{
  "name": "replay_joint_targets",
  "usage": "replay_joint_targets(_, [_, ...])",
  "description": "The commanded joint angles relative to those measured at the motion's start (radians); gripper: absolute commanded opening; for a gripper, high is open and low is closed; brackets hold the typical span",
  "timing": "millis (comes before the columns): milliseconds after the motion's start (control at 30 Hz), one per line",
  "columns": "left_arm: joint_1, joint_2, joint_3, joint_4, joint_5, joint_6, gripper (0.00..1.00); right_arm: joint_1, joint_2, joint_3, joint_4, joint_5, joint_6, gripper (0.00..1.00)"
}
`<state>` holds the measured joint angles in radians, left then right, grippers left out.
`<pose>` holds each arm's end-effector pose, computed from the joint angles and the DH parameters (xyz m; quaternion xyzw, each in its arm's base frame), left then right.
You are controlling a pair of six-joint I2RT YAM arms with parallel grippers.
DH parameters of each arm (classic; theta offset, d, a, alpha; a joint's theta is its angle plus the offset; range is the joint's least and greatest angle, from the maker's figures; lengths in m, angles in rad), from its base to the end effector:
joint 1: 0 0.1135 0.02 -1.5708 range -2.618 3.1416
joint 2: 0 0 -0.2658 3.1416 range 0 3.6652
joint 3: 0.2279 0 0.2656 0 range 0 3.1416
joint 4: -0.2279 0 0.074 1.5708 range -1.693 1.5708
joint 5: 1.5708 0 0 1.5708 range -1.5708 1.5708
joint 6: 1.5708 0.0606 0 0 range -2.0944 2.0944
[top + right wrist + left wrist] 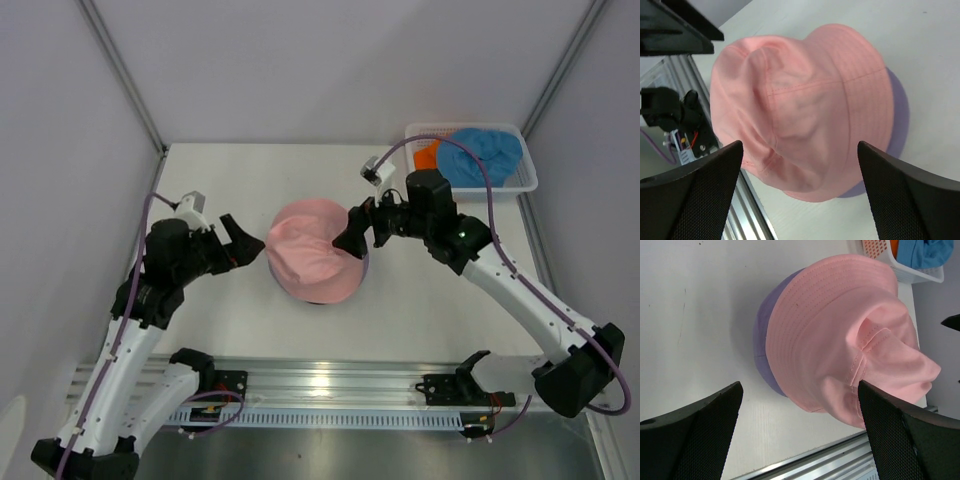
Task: Stack the hats
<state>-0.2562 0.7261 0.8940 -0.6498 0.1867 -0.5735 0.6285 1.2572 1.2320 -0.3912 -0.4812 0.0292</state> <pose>0.1758 -0.0577 0.3305 -0.0869 0.8486 -0.2808 0.4398 0.2383 0.2079 0.3681 -0.3645 0.7392 0.3601 0.4371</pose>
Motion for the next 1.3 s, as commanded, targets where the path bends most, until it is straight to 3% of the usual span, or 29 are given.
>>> replay_joint_targets(0, [0.018, 0.001, -0.033, 0.067, 0.019, -0.08, 1.0, -0.024, -0.082, -0.018, 0.069, 0.185, 0.159, 1.0])
replay_joint_targets(133, [0.064, -0.011, -0.125, 0.202, 0.152, -0.21, 0.99, -0.136, -0.165, -0.179, 0.257, 0.149, 0.432, 1.0])
replay_joint_targets(267, [0.132, 0.002, -0.223, 0.346, 0.294, -0.314, 0.9, -0.188, -0.19, -0.307, 0.353, 0.151, 0.561, 0.97])
replay_joint_targets(500, [0.182, 0.006, -0.365, 0.542, 0.362, -0.449, 0.83, -0.203, -0.183, -0.479, 0.559, 0.196, 0.679, 0.88])
replay_joint_targets(633, [0.225, -0.001, -0.428, 0.679, 0.43, -0.493, 0.83, -0.269, -0.142, -0.578, 0.742, 0.106, 0.745, 0.85])
replay_joint_targets(933, [0.241, -0.045, -0.314, 0.527, 0.41, -0.341, 0.94, -0.273, -0.007, -0.597, 1.069, -0.104, 0.802, 0.8])
replay_joint_targets(1267, [0.281, -0.025, -0.274, 0.486, 0.431, -0.302, 0.99, -0.254, 0.123, -0.566, 1.149, -0.168, 0.811, 0.65])
